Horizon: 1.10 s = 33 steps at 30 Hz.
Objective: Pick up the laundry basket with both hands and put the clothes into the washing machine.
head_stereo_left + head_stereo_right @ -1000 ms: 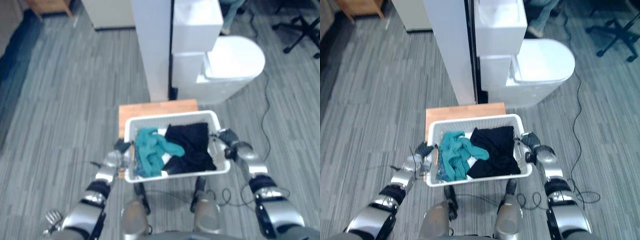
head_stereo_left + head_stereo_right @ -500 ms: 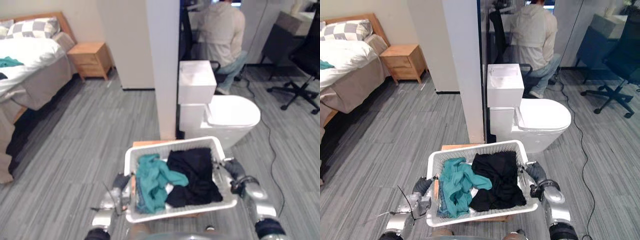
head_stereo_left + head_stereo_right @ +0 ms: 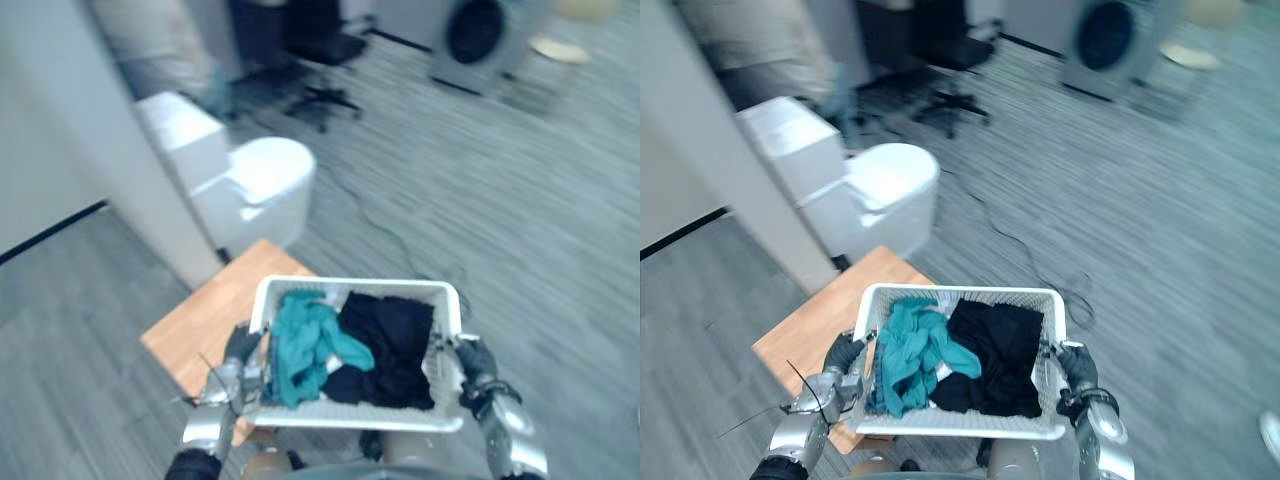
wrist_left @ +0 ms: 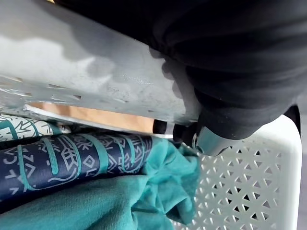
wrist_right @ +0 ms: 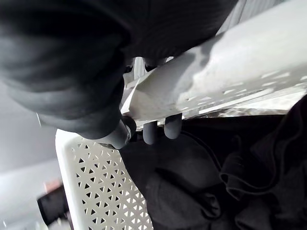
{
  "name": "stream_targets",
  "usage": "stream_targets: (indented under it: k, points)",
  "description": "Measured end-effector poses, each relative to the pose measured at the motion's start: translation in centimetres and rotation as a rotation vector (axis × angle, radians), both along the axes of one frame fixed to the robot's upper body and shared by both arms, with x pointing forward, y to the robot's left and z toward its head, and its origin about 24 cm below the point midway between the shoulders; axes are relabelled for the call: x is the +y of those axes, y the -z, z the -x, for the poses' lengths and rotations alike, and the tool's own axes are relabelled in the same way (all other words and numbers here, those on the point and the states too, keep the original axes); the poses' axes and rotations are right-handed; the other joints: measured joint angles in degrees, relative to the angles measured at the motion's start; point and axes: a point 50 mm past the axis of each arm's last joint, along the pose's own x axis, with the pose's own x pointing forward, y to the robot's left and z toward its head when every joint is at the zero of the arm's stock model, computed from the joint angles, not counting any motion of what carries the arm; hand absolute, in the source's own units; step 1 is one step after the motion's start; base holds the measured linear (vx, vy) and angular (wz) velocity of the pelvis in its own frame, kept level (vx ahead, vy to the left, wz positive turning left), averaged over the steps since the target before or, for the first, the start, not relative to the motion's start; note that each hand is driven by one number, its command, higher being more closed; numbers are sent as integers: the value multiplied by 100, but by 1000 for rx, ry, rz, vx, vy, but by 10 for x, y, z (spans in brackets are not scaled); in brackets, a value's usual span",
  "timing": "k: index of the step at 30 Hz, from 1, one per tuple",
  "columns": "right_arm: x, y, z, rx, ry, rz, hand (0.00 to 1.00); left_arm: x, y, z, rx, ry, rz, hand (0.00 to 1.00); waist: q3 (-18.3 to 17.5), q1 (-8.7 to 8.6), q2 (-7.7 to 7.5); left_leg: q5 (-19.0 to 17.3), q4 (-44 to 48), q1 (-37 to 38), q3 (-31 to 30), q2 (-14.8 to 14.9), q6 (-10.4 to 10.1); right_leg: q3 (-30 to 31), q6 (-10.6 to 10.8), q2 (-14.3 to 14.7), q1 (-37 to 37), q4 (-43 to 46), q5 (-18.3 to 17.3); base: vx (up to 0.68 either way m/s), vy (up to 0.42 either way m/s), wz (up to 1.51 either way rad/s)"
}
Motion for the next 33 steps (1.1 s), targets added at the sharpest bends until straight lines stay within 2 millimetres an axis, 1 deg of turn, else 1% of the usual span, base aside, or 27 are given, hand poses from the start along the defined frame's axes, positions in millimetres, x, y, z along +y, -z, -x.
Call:
stream_targets:
  k: [1,4,5,7,8,9,11,12,13,14,15,16,17,18,19,21,22,23,24,25,27,28,29,30,31,32,33]
  points:
    - [0,1,-2,4,-3,1,100,-1,0,0,-1,1,6,100,45,-40,20,-22,-29,217,381,105,-37,215,202,-94,71,598,-336,-188,8,-197]
    - [-3,2,1,17,-8,13,100,-3,4,5,17,-4,18,100,-6,-41,131,-71,-63,612,1254,425,-336,347,425,-294,531,645,-617,-72,-101,-171]
    - [-4,0,-3,10,-23,26,100,-3,5,7,21,-17,38,100,-122,-6,37,-40,-84,671,1665,517,-493,186,407,-482,570,332,-621,-14,-163,-194]
    - [-4,-4,-8,-3,-39,41,100,-3,5,7,22,-25,49,100,-193,-19,33,70,-62,687,2154,663,-617,-192,363,-658,541,-237,-552,22,-185,-163]
    - [-5,-4,-8,-1,-39,41,100,-3,6,8,22,-25,50,100,-249,-33,-37,111,83,693,2434,795,-750,-289,605,-645,561,-794,-237,78,-282,-155]
    - [-8,0,-5,23,-31,41,100,-7,8,9,32,-28,68,100,-249,-161,111,146,441,696,2556,1183,-892,-118,780,-209,610,-1029,-195,176,-371,-143]
    - [-13,6,4,54,-18,46,100,-11,14,13,61,-33,83,100,-276,-182,278,192,1073,887,2322,1874,-927,156,536,337,681,-1072,-302,258,-289,-138]
    - [-13,9,10,68,-14,46,100,-11,19,17,87,-33,82,100,-234,-177,362,392,1882,1004,2214,2513,-652,356,379,724,899,-1089,-407,226,-158,-131]
    - [-13,11,14,77,-9,44,100,-11,21,19,97,-32,81,100,-219,-183,373,622,2350,1015,2049,2824,-275,420,311,889,1036,-1113,-451,247,-202,-133]
    - [-13,13,22,89,-4,44,100,-9,25,24,120,-35,76,100,-201,-165,372,1466,3186,745,1201,3216,717,629,181,1123,1335,-1243,-538,238,-154,-124]
    - [-11,12,24,85,-7,48,100,-12,29,29,134,-45,99,100,-166,-136,295,1658,3883,92,-250,2986,468,868,178,1157,1567,-1394,-620,237,-122,-116]
    - [-14,10,23,81,-4,57,100,-16,30,31,141,-48,119,100,-154,-122,279,1394,4239,-372,-1005,2585,86,1002,115,1124,1596,-1414,-686,220,7,-92]
    - [-20,7,23,78,-3,85,100,-23,32,32,143,-54,147,100,-104,-38,270,918,4599,-1128,-2071,1570,-520,1201,124,1028,1687,-1518,-730,165,44,-64]
    - [-22,7,23,81,-10,96,100,-24,33,34,149,-57,151,100,-82,51,278,727,4515,-1356,-2429,1131,-750,1336,123,1002,1746,-1578,-730,209,95,-109]
    - [-22,6,22,87,-40,119,100,-19,35,40,157,-76,149,100,-59,206,300,467,3924,-1602,-2518,687,-780,1584,159,1001,1909,-1766,-714,243,117,-112]
    - [-12,7,19,73,-55,95,100,-9,29,35,121,-75,123,100,-59,253,302,419,2474,-1828,-2151,759,-618,1666,324,1031,2155,-2069,-646,295,135,-85]
    - [-9,8,19,71,-63,92,100,-7,30,36,126,-78,118,100,-52,237,310,523,1046,-1852,-1928,770,-685,1781,436,1006,2303,-2218,-699,294,156,-41]
    - [-9,9,21,78,-62,94,100,-8,30,36,124,-78,121,100,-52,195,310,834,221,-1861,-1970,649,-729,1805,554,933,2399,-2282,-772,414,244,-36]
    - [-8,12,22,90,-59,89,100,-9,31,37,128,-82,124,100,-78,180,215,1397,-50,-1750,-1978,427,-742,1864,694,789,2471,-2318,-870,336,211,-12]
    - [-6,13,21,90,-58,80,100,-8,31,38,128,-84,123,100,-118,157,129,1409,-36,-1743,-1947,260,-705,1947,744,630,2469,-2309,-940,546,333,-3]
    - [-5,12,19,77,-58,79,100,-8,26,30,97,-97,131,100,-134,104,-66,591,977,-2226,-1999,-4,-392,1866,1023,251,2430,-2026,-1234,513,328,18]
    - [-4,14,19,82,-55,72,100,-7,26,30,99,-97,127,100,-155,104,-135,394,1070,-2199,-1977,-108,-360,1859,1084,144,2376,-1750,-1322,451,320,19]
    - [-3,15,19,87,-54,67,100,-6,29,32,113,-99,125,100,-165,118,-191,150,1050,-1974,-1875,-345,-263,1886,1088,-143,1980,-631,-1372,559,400,13]
    - [-2,17,20,94,-52,61,100,-5,31,36,125,-104,124,100,-119,138,-274,57,828,-1551,-1755,-642,-125,1934,1117,-530,1418,947,-1054,476,338,18]
    - [-1,19,21,104,-52,57,100,-4,32,39,133,-107,121,100,-95,127,-316,14,685,-1304,-1712,-795,-72,1934,1066,-741,1101,1754,-659,514,304,37]
    - [3,24,24,124,-58,44,100,-1,35,44,151,-108,108,100,-83,44,-312,-53,466,-897,-1722,-976,66,1995,1047,-897,566,3090,-141,547,220,47]
    - [6,26,26,139,-72,40,100,3,36,48,167,-110,92,100,-43,32,-236,-65,190,-455,-1762,-1068,148,1966,897,-819,178,3857,-288,556,195,42]
